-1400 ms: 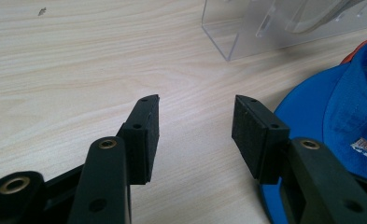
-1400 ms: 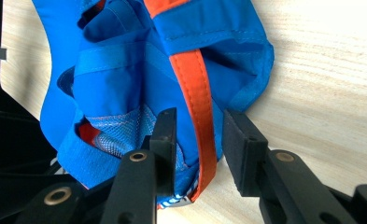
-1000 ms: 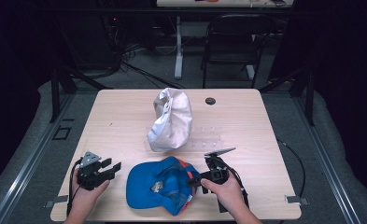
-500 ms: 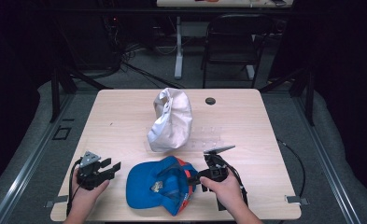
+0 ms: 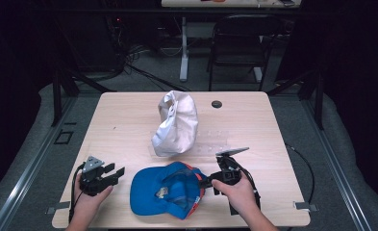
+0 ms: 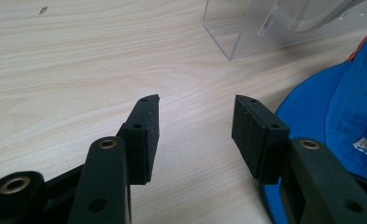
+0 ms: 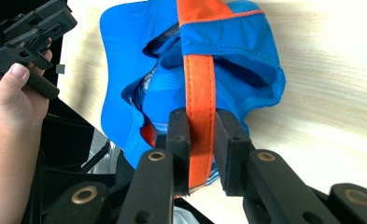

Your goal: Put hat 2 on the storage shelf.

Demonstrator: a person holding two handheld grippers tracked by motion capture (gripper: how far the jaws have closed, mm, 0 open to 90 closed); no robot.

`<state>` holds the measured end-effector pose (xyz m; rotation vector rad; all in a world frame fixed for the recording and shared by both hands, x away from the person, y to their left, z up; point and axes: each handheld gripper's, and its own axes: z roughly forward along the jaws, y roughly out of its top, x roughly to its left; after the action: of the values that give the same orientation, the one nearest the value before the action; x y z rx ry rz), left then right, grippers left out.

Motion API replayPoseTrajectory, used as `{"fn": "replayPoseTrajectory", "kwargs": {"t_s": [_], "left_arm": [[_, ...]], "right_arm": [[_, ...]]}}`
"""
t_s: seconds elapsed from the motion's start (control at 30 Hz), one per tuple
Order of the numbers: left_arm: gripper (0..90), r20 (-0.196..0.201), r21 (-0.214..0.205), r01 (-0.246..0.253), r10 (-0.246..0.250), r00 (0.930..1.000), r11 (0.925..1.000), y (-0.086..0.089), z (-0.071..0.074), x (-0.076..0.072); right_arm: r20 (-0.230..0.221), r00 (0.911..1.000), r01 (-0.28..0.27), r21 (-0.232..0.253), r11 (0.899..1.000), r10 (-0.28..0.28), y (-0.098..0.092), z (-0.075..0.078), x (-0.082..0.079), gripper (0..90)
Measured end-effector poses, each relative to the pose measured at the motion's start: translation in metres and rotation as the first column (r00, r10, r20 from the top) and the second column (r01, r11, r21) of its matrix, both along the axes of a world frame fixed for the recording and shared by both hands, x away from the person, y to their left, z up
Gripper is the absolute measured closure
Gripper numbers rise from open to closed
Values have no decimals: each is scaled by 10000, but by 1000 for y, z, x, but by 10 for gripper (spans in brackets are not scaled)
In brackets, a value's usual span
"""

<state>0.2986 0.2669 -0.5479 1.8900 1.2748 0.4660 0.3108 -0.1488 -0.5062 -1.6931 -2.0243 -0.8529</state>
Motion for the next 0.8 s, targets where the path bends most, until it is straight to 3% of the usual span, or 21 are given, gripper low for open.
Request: {"fn": "replayPoseTrajectory", "kwargs": {"t_s": [0.03, 0.07, 0.1, 0.13, 0.17, 0.2, 0.23, 0.3, 0.33, 0.37, 0.4, 0.43, 0.47, 0.5, 0.53, 0.57, 0.6, 0.63, 0.67, 0.7, 0.8], "left_arm": [[518, 0, -3, 4, -4, 10000, 10000, 0, 0, 0], [518, -2, -4, 6, -6, 10000, 10000, 0, 0, 0], [518, 0, -1, 2, -2, 10000, 10000, 0, 0, 0], [518, -2, -4, 0, 0, 10000, 10000, 0, 0, 0], [518, -8, -18, 13, -13, 10000, 10000, 0, 0, 0], [518, 34, -36, -20, 20, 10000, 10000, 0, 0, 0], [518, 50, -63, -24, 24, 10000, 10000, 0, 0, 0], [518, 37, -62, -16, 16, 10000, 10000, 1, 0, 0], [517, 33, -59, -17, 17, 10000, 10000, 1, 0, 0], [518, 29, -63, -25, 25, 10000, 10000, 1, -1, 0], [518, 20, -61, -20, 20, 10000, 10000, 1, -1, 0], [518, 34, -55, -23, 24, 10000, 10000, 0, -1, 1], [518, 30, -51, -22, 22, 10000, 10000, 0, -1, 1], [517, 31, -54, -23, 24, 10000, 10000, 0, -1, 1], [518, 15, -33, -25, 25, 10000, 10000, 0, -1, 1], [518, 15, -35, -26, 27, 10000, 10000, 0, -1, 0], [518, 13, -36, -27, 27, 10000, 10000, 0, -1, 0], [518, 11, -39, -22, 22, 10000, 10000, 0, -1, 1], [517, 10, -35, -29, 29, 10000, 10000, 0, -1, 1], [518, -87, -21, 38, -38, 10000, 10000, 0, 0, 1], [518, -31, -32, 3, -3, 10000, 10000, 0, -1, 1]], "right_arm": [[11, 10000, 65, 424, 9991, -65, 0, -1, 0, 777], [-6, 10000, 40, 207, 9998, -40, -2, 1, 0, 777], [-81, 10000, -5, -306, 9995, 2, -3, 5, 0, 777], [21, 10000, 57, 78, 10000, -57, -4, 4, 0, 777], [66, 10000, 42, -392, 9992, -40, -7, 9, 0, 777], [66, 10000, 42, -392, 9992, -40, -7, 9, 0, 777], [92, 9999, 98, 72, 9999, -98, -8, 8, 0, 777], [220, 9982, 555, -143, 9984, -552, -9, 12, -1, 777], [160, 9996, 226, -193, 9996, -223, -13, 15, 0, 777], [81, 9990, 449, -358, 9984, -446, -14, 18, -1, 778], [170, 9993, 340, -208, 9992, -337, -17, 18, -1, 778], [201, 9993, 335, -526, 9981, -324, -20, 21, -1, 778], [155, 9994, 313, -545, 9980, -305, -23, 22, -1, 777], [117, 9993, 346, -282, 9990, -343, -25, 23, -1, 777], [70, 9992, 404, -485, 9980, -401, -27, 25, -1, 778], [163, 9986, 501, -243, 9984, -497, -28, 25, -1, 778], [113, 9991, 422, -560, 9975, -417, -31, 28, -1, 778], [121, 9982, 584, -117, 9982, -582, -32, 27, -1, 778], [178, 9962, 848, -40, 9964, -847, -33, 27, -2, 778], [156, 9980, 611, -43, 9981, -611, -37, 29, -1, 778], [155, 9961, 870, 49, 9962, -870, -41, 31, -1, 778]]}}
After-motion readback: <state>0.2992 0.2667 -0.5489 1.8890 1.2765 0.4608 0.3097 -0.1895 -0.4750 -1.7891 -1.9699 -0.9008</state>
